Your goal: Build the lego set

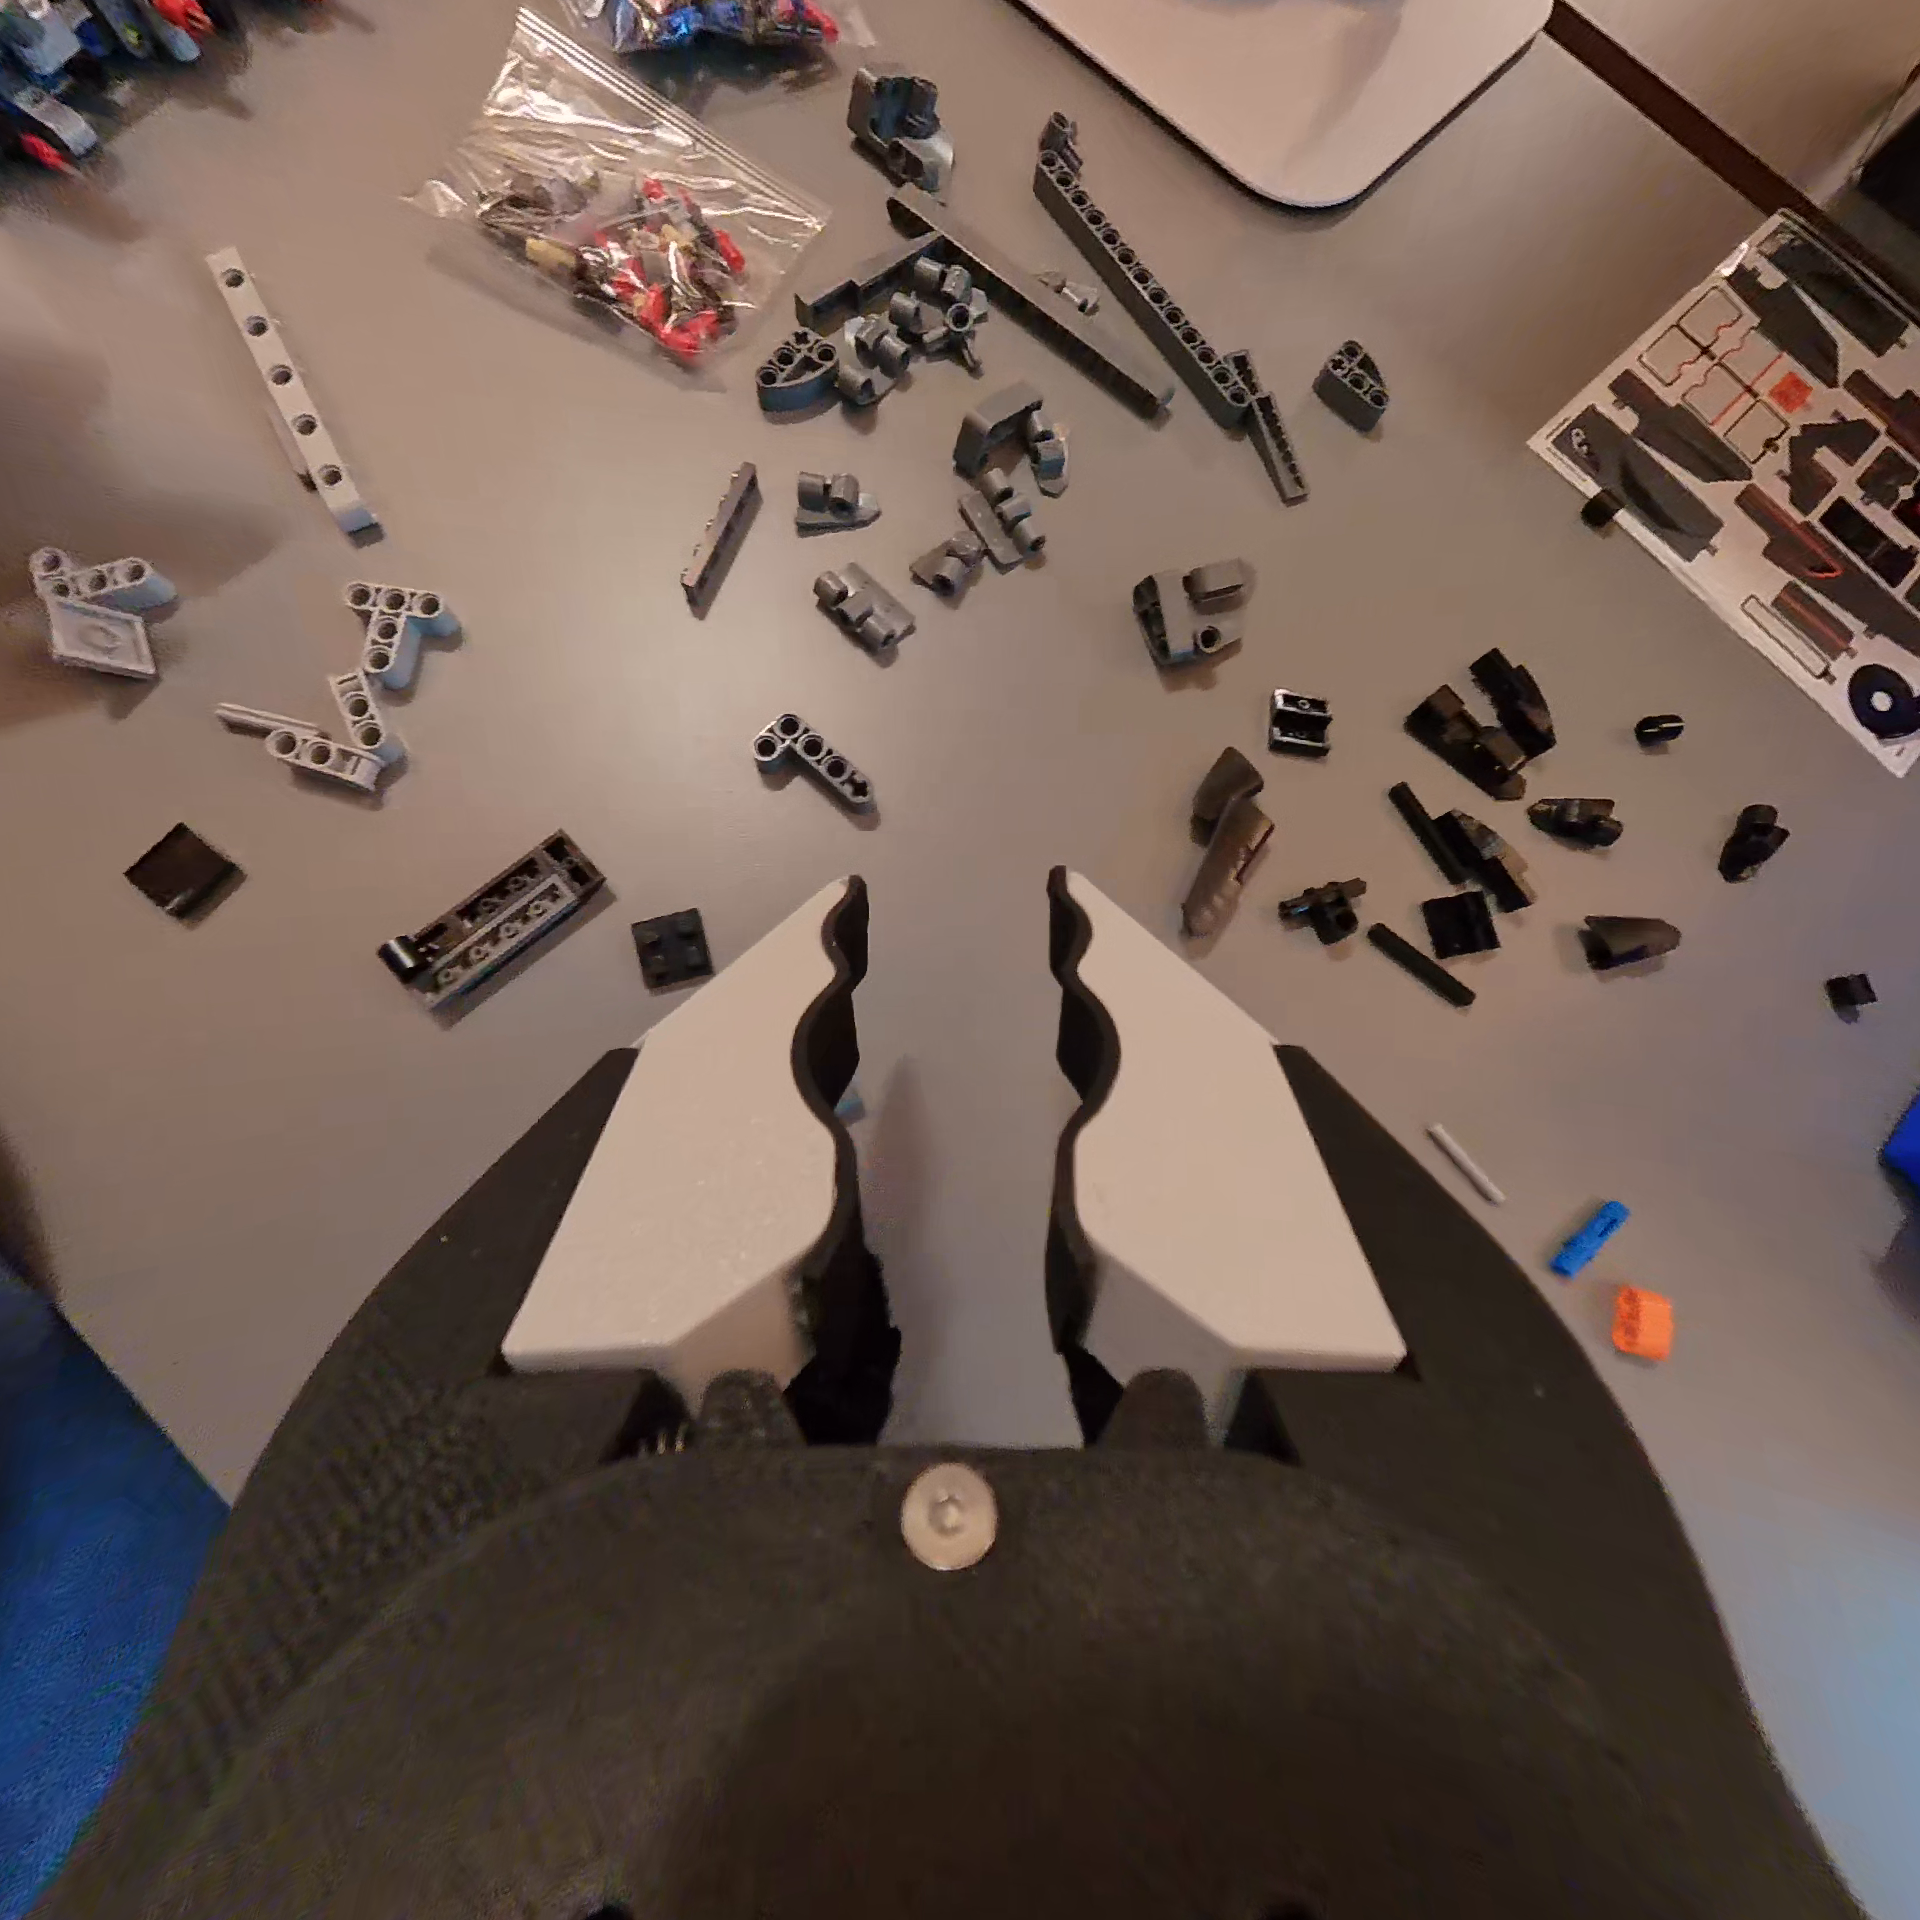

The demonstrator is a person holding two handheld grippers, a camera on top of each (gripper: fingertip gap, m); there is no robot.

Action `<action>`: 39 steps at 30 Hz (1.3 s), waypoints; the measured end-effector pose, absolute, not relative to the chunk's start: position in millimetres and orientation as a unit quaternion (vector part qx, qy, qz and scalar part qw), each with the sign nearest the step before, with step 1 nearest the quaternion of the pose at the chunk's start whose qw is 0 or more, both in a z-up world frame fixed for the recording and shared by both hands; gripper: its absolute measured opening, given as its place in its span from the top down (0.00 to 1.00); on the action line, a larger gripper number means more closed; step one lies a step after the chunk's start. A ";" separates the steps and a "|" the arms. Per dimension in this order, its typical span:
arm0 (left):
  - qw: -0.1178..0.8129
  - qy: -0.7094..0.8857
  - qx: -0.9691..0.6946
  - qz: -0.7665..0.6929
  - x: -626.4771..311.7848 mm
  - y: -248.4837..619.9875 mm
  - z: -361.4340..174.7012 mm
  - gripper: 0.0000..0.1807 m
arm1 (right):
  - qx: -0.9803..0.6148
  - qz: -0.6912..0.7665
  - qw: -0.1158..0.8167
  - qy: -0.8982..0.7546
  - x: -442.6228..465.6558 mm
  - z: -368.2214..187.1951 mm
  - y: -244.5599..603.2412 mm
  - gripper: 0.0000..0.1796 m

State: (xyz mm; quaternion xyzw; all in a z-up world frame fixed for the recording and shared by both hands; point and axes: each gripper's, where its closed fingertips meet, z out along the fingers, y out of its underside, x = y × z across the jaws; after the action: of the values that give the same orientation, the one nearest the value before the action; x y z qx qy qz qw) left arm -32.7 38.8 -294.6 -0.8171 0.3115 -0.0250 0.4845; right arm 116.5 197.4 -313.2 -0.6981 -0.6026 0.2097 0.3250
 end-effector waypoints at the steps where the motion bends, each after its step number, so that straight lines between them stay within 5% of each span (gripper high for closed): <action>1: 0.484 0.312 -0.817 -0.024 -33.4 40.8 -294.3 0.80 | -0.696 0.210 0.326 -0.605 115.2 -312.0 200.1 0.82; 39: 0.472 0.297 -0.827 -0.072 4.6 130.1 -305.0 0.83 | -0.723 0.166 0.348 -0.573 143.5 -343.0 339.2 0.86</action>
State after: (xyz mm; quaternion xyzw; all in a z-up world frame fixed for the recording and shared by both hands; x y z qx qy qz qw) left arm 4.6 130.1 -305.0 -0.8271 0.2968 -0.0724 0.4719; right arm 143.5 339.2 -343.0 -0.7233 -0.5727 0.1664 0.3481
